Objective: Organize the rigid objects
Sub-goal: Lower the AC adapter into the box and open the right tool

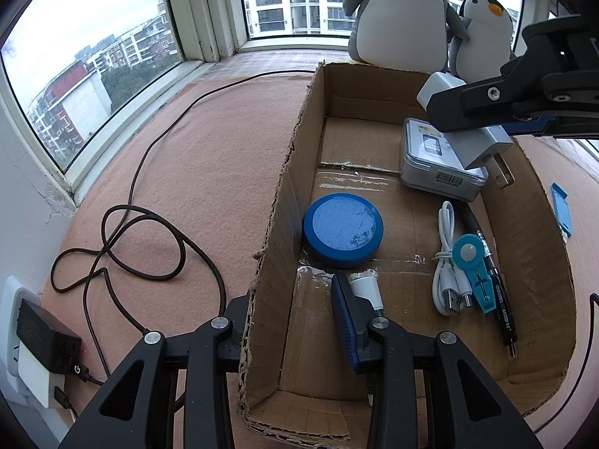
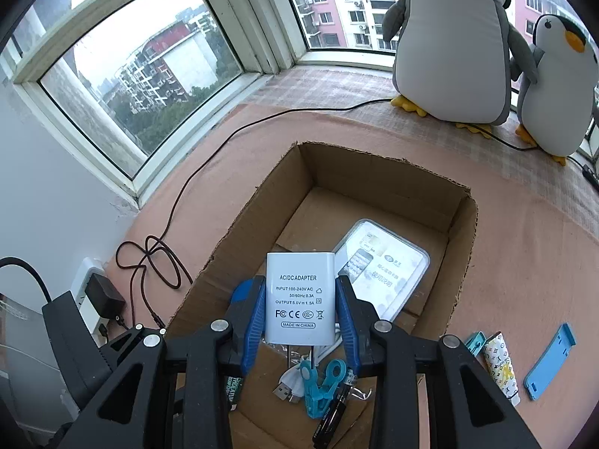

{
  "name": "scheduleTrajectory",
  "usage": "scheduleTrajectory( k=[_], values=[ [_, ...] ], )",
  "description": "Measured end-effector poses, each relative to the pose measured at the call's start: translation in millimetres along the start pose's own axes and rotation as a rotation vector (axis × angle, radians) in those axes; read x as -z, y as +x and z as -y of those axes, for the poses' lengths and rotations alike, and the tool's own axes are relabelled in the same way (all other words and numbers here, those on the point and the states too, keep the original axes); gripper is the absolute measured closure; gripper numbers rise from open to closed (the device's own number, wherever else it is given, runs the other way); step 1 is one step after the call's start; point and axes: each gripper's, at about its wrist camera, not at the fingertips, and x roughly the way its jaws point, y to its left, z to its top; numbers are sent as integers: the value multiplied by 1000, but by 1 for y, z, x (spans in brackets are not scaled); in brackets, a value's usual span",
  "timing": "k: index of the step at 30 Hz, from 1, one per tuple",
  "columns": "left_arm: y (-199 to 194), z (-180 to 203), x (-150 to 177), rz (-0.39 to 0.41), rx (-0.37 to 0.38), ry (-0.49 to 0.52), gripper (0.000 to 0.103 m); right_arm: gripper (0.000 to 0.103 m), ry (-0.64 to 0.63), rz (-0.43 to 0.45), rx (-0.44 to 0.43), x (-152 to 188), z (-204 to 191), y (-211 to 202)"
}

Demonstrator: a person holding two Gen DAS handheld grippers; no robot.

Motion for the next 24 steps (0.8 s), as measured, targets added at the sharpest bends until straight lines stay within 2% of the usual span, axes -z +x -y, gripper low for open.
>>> scheduleTrajectory(
  k=[4, 8, 12, 24],
  values=[
    [0, 0, 0, 0, 0, -1, 66, 70, -9, -7, 8, 0, -1, 2],
    [0, 0, 0, 0, 0, 0, 66, 40, -10, 17, 20, -2, -2, 0],
    [1, -2, 1, 1, 0, 1, 66, 31, 3, 39, 35, -4, 1, -5],
    [0, -3, 2, 3, 1, 0, 66, 25, 39, 63, 60, -3, 17, -15]
  ],
)
